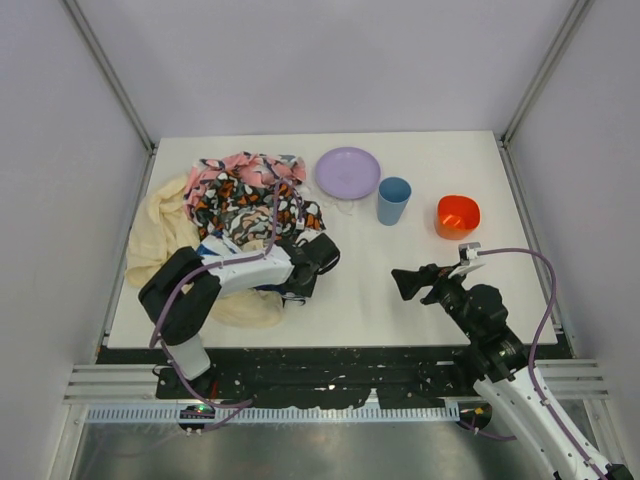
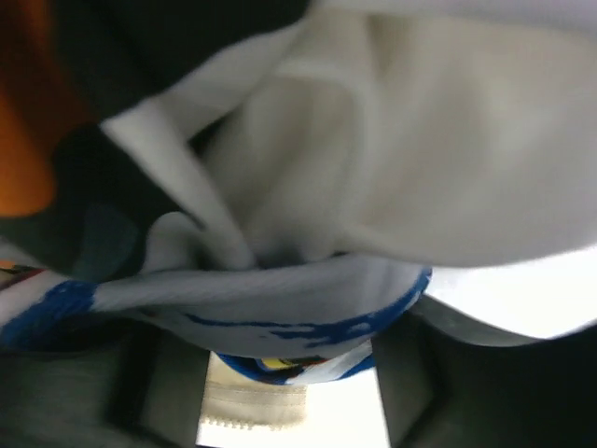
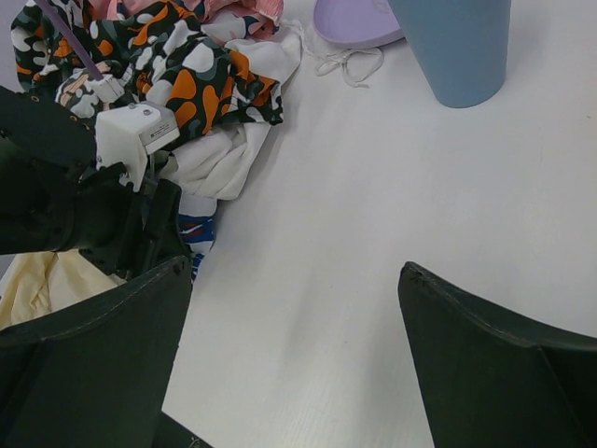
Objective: Pick out a specific cloth from the pile
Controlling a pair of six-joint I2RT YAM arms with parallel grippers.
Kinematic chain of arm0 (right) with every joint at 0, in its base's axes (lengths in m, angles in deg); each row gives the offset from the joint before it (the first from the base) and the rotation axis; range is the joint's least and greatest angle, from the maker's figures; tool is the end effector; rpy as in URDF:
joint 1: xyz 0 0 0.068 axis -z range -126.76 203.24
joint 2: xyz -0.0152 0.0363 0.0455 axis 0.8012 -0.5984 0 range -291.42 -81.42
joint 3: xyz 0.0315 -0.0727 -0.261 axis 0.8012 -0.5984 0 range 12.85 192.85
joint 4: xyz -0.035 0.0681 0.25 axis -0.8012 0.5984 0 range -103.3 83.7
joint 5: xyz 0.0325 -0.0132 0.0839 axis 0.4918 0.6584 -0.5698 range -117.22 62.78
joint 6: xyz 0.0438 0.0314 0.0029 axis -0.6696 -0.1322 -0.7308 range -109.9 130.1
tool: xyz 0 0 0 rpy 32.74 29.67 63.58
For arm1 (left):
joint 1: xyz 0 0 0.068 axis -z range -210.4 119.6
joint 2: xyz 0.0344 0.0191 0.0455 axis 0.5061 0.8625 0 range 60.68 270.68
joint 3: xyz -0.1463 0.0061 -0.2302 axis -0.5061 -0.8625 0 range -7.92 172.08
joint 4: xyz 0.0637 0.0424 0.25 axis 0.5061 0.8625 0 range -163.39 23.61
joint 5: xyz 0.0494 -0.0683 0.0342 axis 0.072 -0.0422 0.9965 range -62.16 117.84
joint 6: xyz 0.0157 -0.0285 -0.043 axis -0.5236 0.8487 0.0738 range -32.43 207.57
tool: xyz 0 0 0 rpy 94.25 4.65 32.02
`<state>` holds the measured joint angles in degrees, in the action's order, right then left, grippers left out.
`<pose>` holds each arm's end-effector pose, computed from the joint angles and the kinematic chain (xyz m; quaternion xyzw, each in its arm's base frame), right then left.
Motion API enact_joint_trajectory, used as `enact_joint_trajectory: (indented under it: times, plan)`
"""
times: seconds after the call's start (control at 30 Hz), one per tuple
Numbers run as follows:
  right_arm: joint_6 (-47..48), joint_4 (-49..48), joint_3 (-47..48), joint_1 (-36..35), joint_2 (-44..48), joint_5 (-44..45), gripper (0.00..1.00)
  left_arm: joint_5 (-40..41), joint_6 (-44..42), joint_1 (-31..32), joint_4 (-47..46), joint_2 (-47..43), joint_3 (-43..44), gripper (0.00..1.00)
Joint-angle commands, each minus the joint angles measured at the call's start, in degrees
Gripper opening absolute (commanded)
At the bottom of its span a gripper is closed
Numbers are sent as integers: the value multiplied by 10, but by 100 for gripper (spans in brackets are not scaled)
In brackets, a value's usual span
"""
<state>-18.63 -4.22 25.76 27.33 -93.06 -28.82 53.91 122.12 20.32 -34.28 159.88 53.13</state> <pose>0.1018 0.0506 0.2173 0.0093 0.7536 0.3110 0.5791 0.2117 -0.2342 0.1666 0.1115 0.9621 0.0917 0.2313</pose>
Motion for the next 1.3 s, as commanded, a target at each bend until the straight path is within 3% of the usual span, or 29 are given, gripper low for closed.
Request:
enact_joint_trajectory:
  times: [0.0, 0.17, 0.33, 0.43, 0.63, 0.73, 0.83, 0.93, 1.13, 1.27]
  plan:
    - [12, -11, 10, -2, 3, 2, 95, -20, 42, -11, -25, 41, 0, 53]
    - [11, -11, 9, -3, 5, 1, 95, 29, 58, -16, 43, 26, 44, 18]
    - [7, -12, 9, -3, -3, -10, 95, 81, 35, -16, 90, -40, 92, 17]
    - [17, -32, 10, -3, -26, -71, 95, 87, 13, -26, 91, -87, 107, 19]
    - [16, -87, 22, -19, -122, -149, 95, 85, -8, -93, 92, -143, 100, 15]
    - [12, -149, 33, -73, -191, -99, 95, 73, -19, -141, 91, -167, 93, 14]
    - [27, -174, 71, -195, -275, -2, 95, 52, -40, -181, 71, -194, 86, 14]
    - [34, -230, 133, -272, -416, 63, 95, 15, -52, -213, 68, -211, 101, 14]
    - [32, -358, 264, -334, -675, 118, 96, 5, -73, -222, 71, -235, 136, 14]
    - [12, -403, 355, -350, -797, 137, 99, -1, -79, -227, 77, -244, 150, 13]
